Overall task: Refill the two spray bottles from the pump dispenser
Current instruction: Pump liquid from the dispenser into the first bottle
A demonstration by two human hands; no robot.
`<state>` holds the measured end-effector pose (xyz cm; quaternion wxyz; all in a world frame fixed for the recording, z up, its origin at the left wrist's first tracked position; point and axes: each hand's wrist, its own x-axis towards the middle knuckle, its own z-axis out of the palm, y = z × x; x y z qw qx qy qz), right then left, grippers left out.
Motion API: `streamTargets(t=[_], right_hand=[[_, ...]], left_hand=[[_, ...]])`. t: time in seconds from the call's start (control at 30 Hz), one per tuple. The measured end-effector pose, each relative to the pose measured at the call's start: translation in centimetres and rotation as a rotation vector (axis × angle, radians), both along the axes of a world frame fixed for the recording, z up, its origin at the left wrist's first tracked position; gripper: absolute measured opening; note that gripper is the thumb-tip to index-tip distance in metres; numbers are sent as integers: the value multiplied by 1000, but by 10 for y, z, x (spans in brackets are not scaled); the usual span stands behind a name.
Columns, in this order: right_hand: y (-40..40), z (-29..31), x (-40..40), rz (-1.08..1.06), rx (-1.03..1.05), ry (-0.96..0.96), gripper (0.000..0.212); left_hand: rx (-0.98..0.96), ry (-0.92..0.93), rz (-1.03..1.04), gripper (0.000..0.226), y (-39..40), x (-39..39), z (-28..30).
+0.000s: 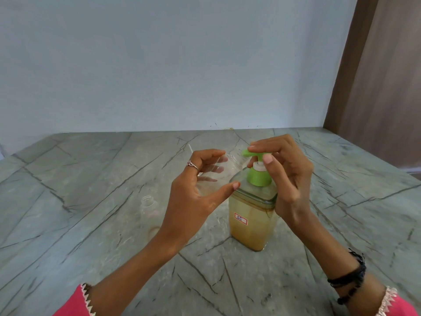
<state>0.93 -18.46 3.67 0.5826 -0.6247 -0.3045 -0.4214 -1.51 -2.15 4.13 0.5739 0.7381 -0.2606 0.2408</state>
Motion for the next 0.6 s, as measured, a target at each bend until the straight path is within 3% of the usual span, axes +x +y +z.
streamTargets(t=[0.6], right_hand=[[-4,-4,3,-49,-50,-45,25]], left_hand=[[20,-10,-8,47,-1,2,-1]])
